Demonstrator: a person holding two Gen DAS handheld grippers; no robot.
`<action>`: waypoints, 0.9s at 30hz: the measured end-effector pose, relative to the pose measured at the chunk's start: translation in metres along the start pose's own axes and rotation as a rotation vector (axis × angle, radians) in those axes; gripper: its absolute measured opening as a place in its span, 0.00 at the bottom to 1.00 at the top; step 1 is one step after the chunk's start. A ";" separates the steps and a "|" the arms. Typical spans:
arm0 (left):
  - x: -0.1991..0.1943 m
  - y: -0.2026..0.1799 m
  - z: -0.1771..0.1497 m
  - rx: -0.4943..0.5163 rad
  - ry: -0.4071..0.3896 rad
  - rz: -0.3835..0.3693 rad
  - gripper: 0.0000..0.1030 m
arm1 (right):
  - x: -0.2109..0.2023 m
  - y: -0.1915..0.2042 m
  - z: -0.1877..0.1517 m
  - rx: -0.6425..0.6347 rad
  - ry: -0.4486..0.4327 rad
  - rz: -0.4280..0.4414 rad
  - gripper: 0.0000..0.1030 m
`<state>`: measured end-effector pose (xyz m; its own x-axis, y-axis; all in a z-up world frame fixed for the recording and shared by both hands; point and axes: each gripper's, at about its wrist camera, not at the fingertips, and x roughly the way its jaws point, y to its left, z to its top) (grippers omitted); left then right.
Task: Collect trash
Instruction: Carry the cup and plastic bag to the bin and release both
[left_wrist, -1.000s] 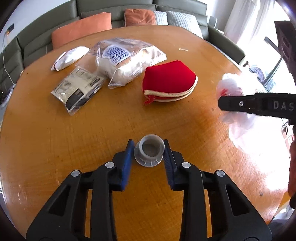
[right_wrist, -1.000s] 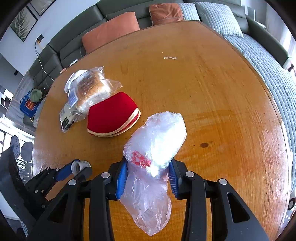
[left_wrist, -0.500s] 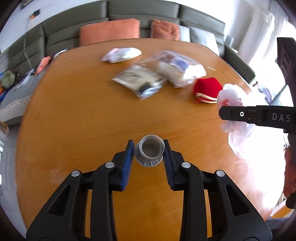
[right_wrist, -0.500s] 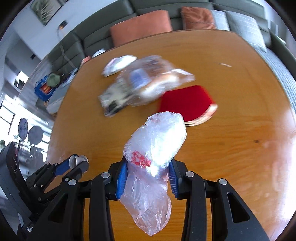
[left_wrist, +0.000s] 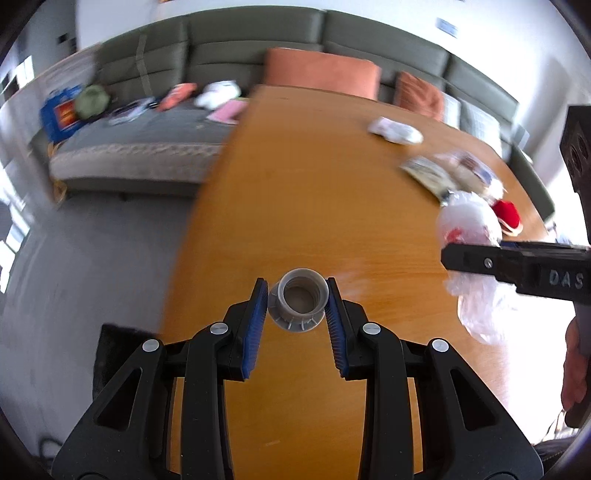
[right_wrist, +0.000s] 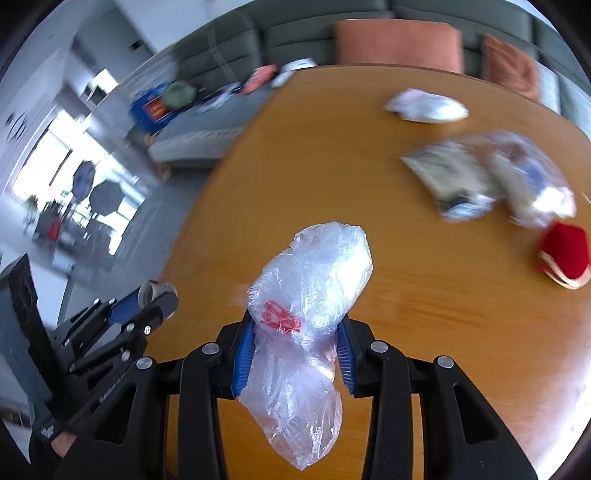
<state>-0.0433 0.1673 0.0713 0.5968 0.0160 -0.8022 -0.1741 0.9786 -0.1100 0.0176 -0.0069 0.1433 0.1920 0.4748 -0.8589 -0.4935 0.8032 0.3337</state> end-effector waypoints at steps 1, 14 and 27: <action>-0.005 0.013 -0.003 -0.021 -0.006 0.015 0.30 | 0.005 0.016 0.002 -0.031 0.009 0.016 0.39; -0.053 0.177 -0.057 -0.316 -0.010 0.232 0.30 | 0.063 0.203 0.010 -0.388 0.096 0.157 0.39; -0.069 0.285 -0.096 -0.500 0.079 0.423 0.52 | 0.142 0.336 0.018 -0.565 0.191 0.199 0.62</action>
<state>-0.2089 0.4254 0.0391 0.3413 0.3445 -0.8745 -0.7352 0.6775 -0.0200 -0.1058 0.3367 0.1404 -0.0791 0.4812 -0.8731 -0.8864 0.3668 0.2824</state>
